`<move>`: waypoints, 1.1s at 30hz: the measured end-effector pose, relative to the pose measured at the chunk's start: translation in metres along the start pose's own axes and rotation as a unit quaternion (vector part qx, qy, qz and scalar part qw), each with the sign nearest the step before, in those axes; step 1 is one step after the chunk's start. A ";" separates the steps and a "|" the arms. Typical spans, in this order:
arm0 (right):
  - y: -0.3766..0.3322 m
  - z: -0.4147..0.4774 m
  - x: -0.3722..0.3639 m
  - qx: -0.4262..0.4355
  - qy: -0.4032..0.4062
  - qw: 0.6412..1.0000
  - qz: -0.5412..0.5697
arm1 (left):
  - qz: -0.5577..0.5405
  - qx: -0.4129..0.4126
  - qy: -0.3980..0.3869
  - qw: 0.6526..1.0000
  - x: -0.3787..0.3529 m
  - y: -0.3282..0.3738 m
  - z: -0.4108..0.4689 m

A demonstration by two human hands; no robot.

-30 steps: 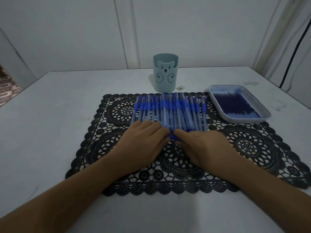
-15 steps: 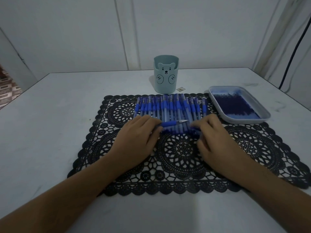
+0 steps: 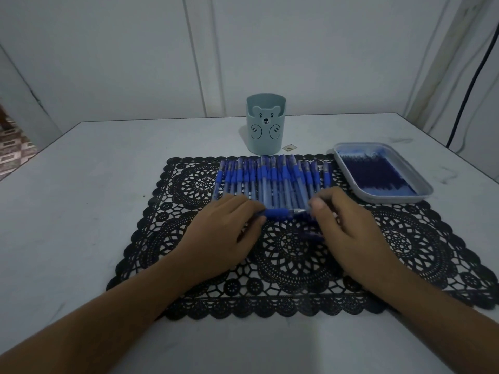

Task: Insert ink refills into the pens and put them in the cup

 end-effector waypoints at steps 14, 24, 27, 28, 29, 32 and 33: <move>-0.006 0.002 -0.009 0.049 -0.097 0.993 0.039 | -0.026 0.017 -0.043 0.999 -0.006 0.001 -0.003; 0.003 0.002 -0.015 0.028 -0.117 0.992 0.025 | -0.018 -0.004 -0.030 0.999 -0.003 0.004 -0.003; 0.003 0.003 -0.010 0.020 -0.088 0.995 0.033 | -0.018 -0.004 -0.031 0.999 -0.003 0.004 -0.002; 0.002 0.003 -0.009 0.026 -0.079 0.996 0.028 | -0.017 -0.003 -0.032 0.999 -0.004 0.004 -0.002; 0.002 0.003 -0.009 0.034 -0.078 0.996 0.015 | -0.017 -0.002 -0.034 0.999 -0.004 0.004 -0.002; 0.000 0.002 -0.011 0.054 -0.092 0.994 0.006 | -0.016 0.005 -0.031 0.999 -0.003 0.004 -0.002; 0.000 0.002 -0.010 0.052 -0.091 0.994 0.009 | -0.018 0.009 -0.028 0.999 -0.002 0.003 -0.002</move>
Point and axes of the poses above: each hand's wrist, its own z-axis towards the middle knuckle, its own x-axis out of the back of the hand, y = z × x, the point moved 8 cm from there along z, towards the middle knuckle, and after that the axes turned 13 degrees about -z, right-handed, at the moved point
